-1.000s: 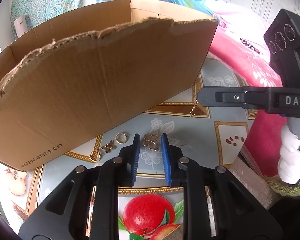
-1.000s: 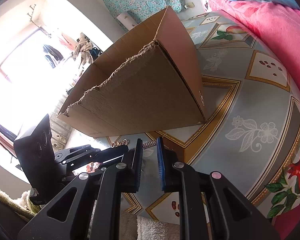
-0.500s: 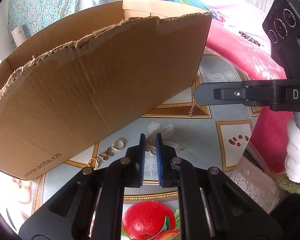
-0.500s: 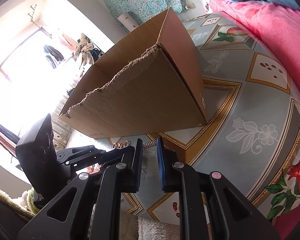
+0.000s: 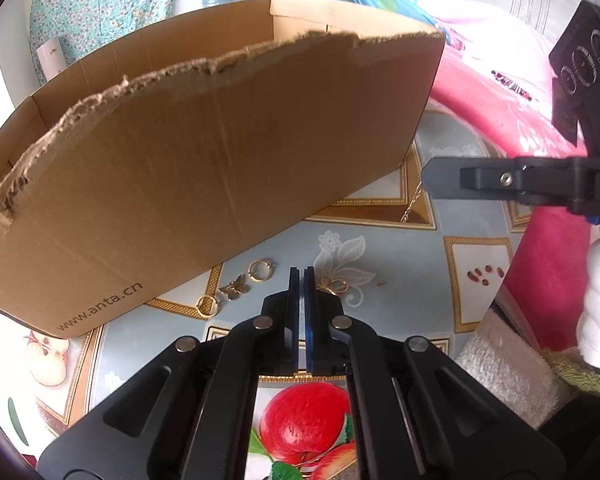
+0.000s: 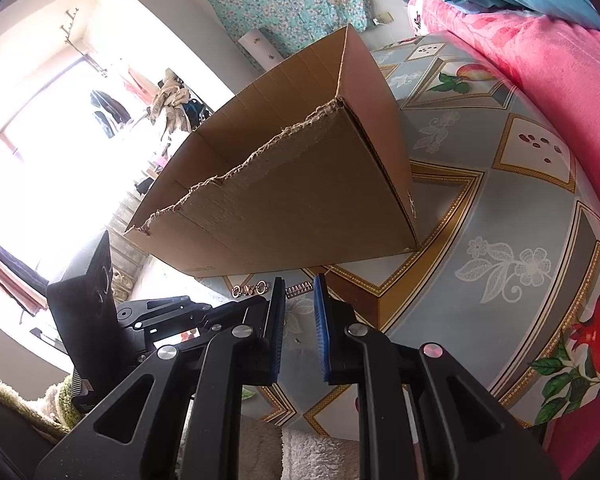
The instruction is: Organize jewelry
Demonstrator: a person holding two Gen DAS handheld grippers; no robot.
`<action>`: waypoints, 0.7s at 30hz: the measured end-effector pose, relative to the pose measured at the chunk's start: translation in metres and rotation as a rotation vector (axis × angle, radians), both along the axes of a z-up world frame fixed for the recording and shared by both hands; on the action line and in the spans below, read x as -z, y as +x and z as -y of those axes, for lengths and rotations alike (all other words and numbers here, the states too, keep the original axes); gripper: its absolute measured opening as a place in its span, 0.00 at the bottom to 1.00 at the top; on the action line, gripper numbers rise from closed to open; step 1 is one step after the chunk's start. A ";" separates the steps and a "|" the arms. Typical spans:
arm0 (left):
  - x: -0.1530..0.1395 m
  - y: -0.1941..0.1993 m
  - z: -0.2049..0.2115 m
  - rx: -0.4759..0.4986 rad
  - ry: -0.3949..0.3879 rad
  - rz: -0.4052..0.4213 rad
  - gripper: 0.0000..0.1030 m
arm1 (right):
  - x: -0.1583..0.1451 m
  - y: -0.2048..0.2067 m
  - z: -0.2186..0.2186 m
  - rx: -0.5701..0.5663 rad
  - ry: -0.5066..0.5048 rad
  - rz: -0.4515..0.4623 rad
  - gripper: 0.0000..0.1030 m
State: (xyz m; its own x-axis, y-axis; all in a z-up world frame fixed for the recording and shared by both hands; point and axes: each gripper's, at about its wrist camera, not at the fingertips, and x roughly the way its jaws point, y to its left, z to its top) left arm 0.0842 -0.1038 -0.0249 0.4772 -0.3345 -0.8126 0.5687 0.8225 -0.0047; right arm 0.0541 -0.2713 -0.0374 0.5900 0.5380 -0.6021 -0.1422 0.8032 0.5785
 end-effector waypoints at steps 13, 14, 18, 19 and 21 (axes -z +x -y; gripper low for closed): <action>0.000 -0.015 0.003 0.049 -0.035 -0.049 0.01 | -0.001 -0.002 0.000 0.000 0.002 0.008 0.14; 0.000 -0.016 0.003 0.053 -0.045 -0.056 0.01 | -0.001 -0.002 0.000 0.001 0.003 0.008 0.14; -0.003 -0.021 0.001 0.069 -0.071 -0.051 0.08 | -0.001 -0.002 0.001 0.002 0.005 0.007 0.14; -0.003 -0.023 0.001 0.072 -0.072 -0.041 0.18 | -0.001 -0.002 0.001 0.002 0.006 0.006 0.14; -0.004 -0.024 0.003 0.085 -0.065 -0.022 0.28 | 0.000 -0.002 0.003 0.004 0.012 0.004 0.14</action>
